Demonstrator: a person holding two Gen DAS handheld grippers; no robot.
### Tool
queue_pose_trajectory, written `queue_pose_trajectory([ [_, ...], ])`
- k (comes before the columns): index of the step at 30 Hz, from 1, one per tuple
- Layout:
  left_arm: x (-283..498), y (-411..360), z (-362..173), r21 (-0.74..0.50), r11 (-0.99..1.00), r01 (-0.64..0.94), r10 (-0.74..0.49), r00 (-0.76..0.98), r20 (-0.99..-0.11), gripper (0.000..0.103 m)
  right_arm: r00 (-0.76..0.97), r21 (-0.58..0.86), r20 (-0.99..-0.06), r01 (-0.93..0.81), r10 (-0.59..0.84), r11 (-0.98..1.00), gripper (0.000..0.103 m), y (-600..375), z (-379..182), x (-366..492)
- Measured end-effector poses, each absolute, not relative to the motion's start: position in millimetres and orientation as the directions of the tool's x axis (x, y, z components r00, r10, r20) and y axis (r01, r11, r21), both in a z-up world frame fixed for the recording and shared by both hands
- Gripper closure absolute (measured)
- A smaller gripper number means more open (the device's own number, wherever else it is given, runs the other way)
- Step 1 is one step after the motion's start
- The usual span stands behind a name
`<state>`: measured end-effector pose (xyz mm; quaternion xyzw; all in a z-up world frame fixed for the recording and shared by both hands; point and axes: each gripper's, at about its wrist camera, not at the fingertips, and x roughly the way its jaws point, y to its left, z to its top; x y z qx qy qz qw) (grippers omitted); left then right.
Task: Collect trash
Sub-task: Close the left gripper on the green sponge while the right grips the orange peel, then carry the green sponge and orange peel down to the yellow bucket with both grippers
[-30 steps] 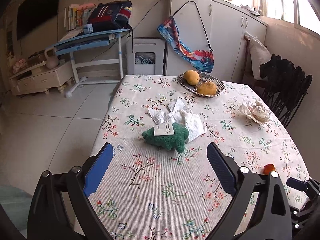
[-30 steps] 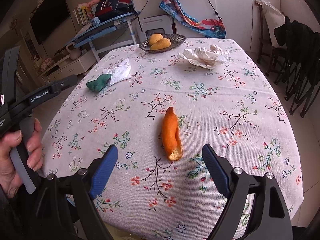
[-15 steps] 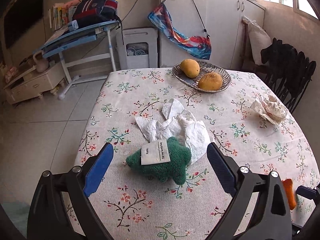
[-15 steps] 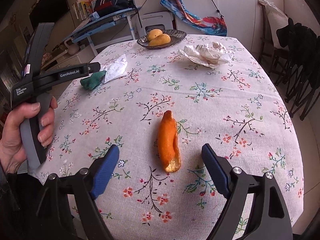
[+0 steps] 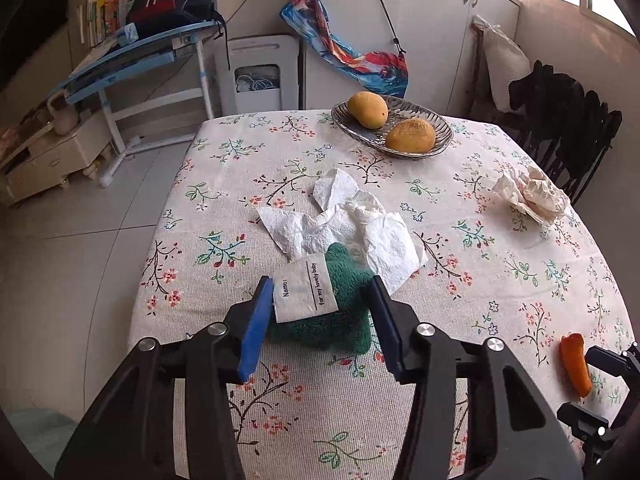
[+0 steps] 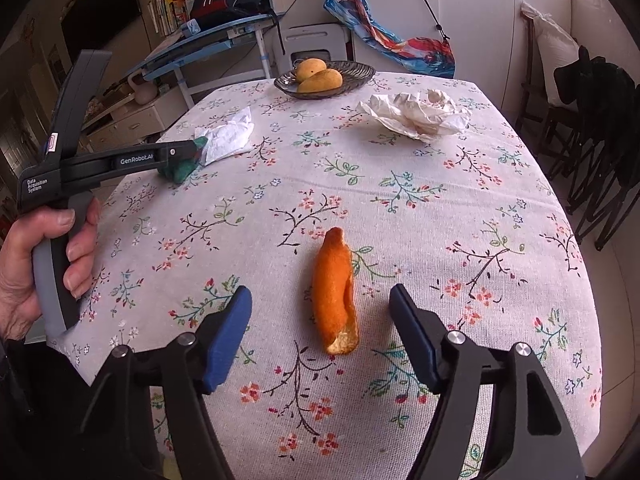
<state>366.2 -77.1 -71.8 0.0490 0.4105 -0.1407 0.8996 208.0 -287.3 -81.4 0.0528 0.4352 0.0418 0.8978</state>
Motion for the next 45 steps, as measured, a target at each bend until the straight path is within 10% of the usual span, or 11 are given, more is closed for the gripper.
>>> queue_pose_trajectory([
  [7, 354, -59, -67, -0.069, 0.955, 0.29, -0.24, 0.613, -0.753, 0.072, 0.617, 0.115, -0.779, -0.04, 0.115, 0.993, 0.054, -284, -81, 209],
  [17, 367, -81, -74, -0.016, 0.951, 0.308, -0.214, 0.621, -0.754, 0.042, 0.622, 0.108, -0.775, -0.046, 0.113, 0.993, 0.061, -284, -82, 209],
  [30, 341, -59, -68, -0.089, 0.946, 0.312, -0.263, 0.579, -0.772, 0.096, 0.62, 0.142, -0.77, -0.066, 0.152, 0.988, 0.086, -282, -80, 204],
  [36, 320, -61, -60, -0.073, 0.932, 0.355, -0.283, 0.59, -0.756, 0.099, 0.616, 0.156, -0.772, -0.056, 0.157, 0.986, 0.086, -285, -82, 203],
  [38, 322, -63, -57, -0.025, 0.936, 0.351, -0.254, 0.626, -0.737, 0.095, 0.618, 0.159, -0.77, -0.052, 0.156, 0.986, 0.086, -286, -81, 202],
  [42, 340, -69, -55, 0.021, 0.932, 0.361, -0.239, 0.658, -0.714, 0.043, 0.619, 0.164, -0.769, -0.049, 0.159, 0.985, 0.084, -287, -82, 201],
  [45, 355, -77, -63, 0.063, 0.912, 0.406, -0.234, 0.639, -0.733, 0.035, 0.619, 0.171, -0.768, -0.051, 0.165, 0.984, 0.081, -288, -82, 202],
])
